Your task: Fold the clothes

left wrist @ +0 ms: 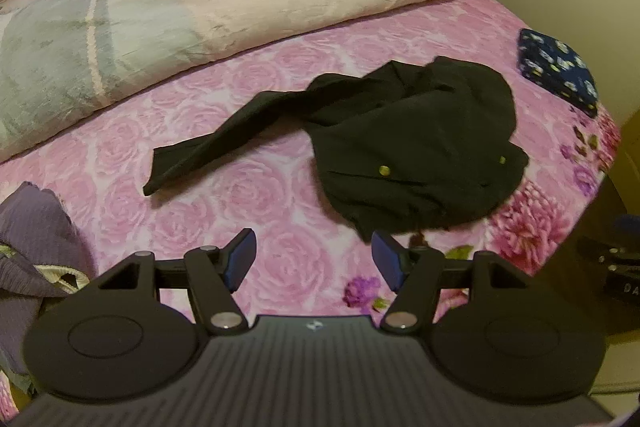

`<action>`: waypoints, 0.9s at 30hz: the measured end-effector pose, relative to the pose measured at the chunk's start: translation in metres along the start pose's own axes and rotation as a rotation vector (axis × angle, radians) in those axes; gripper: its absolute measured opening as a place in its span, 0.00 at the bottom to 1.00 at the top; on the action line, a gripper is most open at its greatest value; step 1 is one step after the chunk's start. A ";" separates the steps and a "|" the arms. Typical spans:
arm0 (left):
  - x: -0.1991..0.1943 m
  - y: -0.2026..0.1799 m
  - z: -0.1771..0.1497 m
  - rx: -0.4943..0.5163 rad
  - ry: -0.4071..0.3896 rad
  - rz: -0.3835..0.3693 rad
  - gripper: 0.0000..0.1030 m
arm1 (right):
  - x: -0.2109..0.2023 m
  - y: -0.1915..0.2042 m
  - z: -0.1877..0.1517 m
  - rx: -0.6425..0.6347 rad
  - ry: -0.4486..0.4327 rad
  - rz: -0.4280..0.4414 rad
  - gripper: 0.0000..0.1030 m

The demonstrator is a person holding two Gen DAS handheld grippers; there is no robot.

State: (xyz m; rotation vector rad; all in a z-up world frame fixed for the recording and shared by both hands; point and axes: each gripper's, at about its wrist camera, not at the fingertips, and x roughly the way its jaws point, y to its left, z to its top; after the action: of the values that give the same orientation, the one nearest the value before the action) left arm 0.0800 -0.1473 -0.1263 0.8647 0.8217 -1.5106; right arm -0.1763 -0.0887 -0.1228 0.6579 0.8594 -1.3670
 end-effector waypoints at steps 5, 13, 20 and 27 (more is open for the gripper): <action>0.019 0.002 0.009 -0.068 0.022 0.051 0.59 | 0.031 -0.010 0.017 -0.103 0.003 0.012 0.69; 0.053 -0.015 0.018 -0.233 0.083 0.122 0.59 | 0.096 -0.021 0.041 -0.337 0.060 0.122 0.69; 0.090 -0.030 -0.001 -0.345 0.120 0.150 0.58 | 0.155 -0.019 0.018 -0.662 0.072 0.181 0.69; 0.138 -0.037 -0.043 -0.378 0.168 0.122 0.58 | 0.218 -0.008 -0.040 -0.805 0.061 0.133 0.69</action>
State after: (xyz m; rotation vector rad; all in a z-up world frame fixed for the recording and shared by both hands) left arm 0.0364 -0.1720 -0.2672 0.7481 1.1152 -1.1373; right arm -0.1907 -0.1776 -0.3257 0.1216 1.2804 -0.7764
